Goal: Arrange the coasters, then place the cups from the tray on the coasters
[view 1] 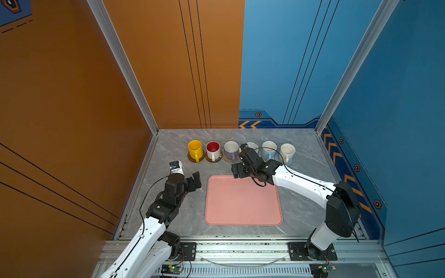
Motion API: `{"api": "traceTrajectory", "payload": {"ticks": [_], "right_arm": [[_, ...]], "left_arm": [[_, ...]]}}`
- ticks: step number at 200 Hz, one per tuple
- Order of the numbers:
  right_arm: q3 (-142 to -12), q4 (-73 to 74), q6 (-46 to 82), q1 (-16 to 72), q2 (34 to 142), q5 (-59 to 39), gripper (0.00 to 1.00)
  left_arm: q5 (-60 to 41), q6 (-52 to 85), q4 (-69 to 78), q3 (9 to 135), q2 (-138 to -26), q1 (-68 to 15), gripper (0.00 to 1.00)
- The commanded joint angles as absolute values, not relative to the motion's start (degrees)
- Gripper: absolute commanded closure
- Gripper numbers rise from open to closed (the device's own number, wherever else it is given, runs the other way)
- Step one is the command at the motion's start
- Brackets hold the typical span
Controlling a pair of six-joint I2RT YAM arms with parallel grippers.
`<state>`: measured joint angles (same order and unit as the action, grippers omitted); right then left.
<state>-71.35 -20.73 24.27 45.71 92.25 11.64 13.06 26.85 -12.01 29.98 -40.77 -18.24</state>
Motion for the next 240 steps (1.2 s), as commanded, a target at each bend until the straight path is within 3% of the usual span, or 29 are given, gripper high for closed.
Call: {"api": "traceTrajectory", "payload": {"ticks": [1, 124, 180, 240], "right_arm": [[-66.0, -11.8, 22.2, 45.9, 86.8, 17.1, 0.04], [-35.0, 14.1, 11.8, 44.4, 62.1, 35.6, 0.0], [-30.5, 7.1, 12.2, 32.8, 51.4, 32.7, 0.0], [-24.8, 6.3, 15.9, 18.3, 45.4, 27.7, 0.0]], "left_arm": [[15.2, 27.5, -12.4, 28.6, -39.6, -17.7, 0.02], [20.3, 25.1, -12.6, 28.7, -39.1, -18.1, 0.02], [28.6, 19.0, -11.3, 27.4, -39.2, -18.8, 0.02], [36.3, 12.0, 8.0, 18.5, -38.7, -19.2, 0.02]]}}
